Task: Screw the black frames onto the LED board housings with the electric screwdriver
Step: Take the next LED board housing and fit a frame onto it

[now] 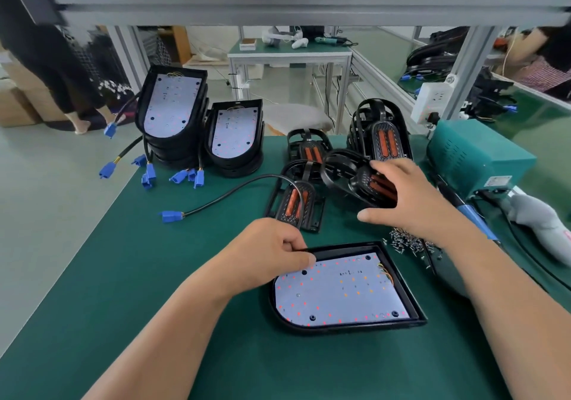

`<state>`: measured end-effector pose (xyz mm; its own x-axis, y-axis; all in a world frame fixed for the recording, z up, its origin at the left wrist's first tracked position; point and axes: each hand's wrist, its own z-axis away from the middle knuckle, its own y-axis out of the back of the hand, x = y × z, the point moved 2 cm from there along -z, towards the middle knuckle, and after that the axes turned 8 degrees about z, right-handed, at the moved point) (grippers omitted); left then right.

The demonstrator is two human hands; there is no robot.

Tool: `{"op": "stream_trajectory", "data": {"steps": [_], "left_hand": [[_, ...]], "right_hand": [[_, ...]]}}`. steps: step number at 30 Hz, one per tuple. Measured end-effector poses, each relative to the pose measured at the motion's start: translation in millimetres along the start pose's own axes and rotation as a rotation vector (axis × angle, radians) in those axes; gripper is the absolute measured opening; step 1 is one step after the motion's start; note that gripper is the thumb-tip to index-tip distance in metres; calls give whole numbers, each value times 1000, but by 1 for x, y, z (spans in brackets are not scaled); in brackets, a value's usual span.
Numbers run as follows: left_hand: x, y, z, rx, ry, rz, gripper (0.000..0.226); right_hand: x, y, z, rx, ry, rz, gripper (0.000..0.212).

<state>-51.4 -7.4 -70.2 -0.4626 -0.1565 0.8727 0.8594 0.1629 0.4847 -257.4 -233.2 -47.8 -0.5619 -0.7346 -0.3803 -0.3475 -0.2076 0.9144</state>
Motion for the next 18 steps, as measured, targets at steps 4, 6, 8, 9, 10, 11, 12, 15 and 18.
{"op": "stream_trajectory", "data": {"steps": [4, 6, 8, 9, 10, 11, 12, 15, 18], "left_hand": [[1, 1, -1, 12, 13, 38, 18], [3, 3, -2, 29, 20, 66, 21], [3, 5, -3, 52, 30, 91, 32], [3, 6, -3, 58, 33, 93, 40], [2, 7, -3, 56, 30, 90, 47], [1, 8, -4, 49, 23, 90, 53], [1, 9, -4, 42, 18, 96, 54], [-1, 12, -5, 42, 37, 140, 57], [-3, 11, -4, 19, 103, 277, 60]], "right_hand": [[-18, 17, 20, 13, 103, -173, 117], [-29, 21, 34, -28, 169, -230, 115], [-39, 18, 48, -74, 248, -283, 110], [-43, 16, 55, -93, 281, -291, 107], [-46, 12, 62, -112, 302, -284, 105], [-48, 9, 67, -132, 311, -270, 104], [-49, 5, 73, -149, 315, -250, 104], [-51, -1, 83, -170, 335, -188, 102], [-54, -2, 86, -181, 338, -178, 98]]}}
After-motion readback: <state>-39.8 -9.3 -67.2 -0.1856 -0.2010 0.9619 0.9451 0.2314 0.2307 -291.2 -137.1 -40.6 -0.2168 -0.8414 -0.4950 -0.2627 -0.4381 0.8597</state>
